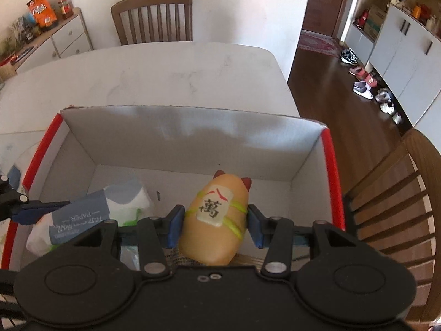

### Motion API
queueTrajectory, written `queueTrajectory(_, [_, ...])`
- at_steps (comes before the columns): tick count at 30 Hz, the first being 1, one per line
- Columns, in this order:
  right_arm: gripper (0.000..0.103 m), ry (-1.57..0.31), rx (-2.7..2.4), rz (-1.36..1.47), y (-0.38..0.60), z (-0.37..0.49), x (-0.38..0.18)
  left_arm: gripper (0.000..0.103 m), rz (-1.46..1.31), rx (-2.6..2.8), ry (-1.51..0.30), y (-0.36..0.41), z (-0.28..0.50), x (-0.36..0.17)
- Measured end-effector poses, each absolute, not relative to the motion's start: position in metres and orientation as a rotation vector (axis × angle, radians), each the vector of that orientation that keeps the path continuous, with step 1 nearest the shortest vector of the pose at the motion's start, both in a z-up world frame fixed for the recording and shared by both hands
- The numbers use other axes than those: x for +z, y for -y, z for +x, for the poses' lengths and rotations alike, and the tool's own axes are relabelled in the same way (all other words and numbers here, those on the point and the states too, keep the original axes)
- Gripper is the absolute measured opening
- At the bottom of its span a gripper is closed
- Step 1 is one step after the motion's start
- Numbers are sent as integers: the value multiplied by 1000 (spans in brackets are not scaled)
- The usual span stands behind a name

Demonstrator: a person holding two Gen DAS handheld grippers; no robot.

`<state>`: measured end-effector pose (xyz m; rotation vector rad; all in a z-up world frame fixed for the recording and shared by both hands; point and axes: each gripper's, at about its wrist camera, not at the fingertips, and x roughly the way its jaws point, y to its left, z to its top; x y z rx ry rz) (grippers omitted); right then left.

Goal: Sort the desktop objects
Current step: 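Open the right tool to drop the bread while the left tool releases the wipes into the box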

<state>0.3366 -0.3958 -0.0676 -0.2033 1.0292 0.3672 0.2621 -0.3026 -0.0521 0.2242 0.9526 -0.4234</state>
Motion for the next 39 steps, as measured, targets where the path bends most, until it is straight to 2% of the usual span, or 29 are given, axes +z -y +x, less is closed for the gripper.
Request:
queueTrajectory(13, [48,-1060,378,-255,384,348,-81,44,152,-419,-1013,291,269,-61])
queueTrajectory(18, [48,-1070,381,-242,386,350,-83,50,146,-418,-1006,290,270,-61])
queueTrajectory(22, [50,-1075,379,-228,391,352,-85,60,136,-421,-1000,287,268,-61])
queueTrajectory(25, [53,-1073,375,-225,392,352,-84,63,132,-417,-1004,288,267,-61])
queueTrajectory(27, [59,-1070,372,-221,392,351,-83,64,127,-421,-1004,288,267,-60])
queueTrajectory(30, [66,-1061,372,-214,394,349,-81,71,117,-429,-997,286,265,-58])
queueTrajectory(35, [69,-1055,375,-209,397,345,-76,71,99,-435,-978,280,261,-55])
queueTrajectory(39, [76,-1038,376,-194,401,342,-67,71,87,-441,-965,278,258,-51])
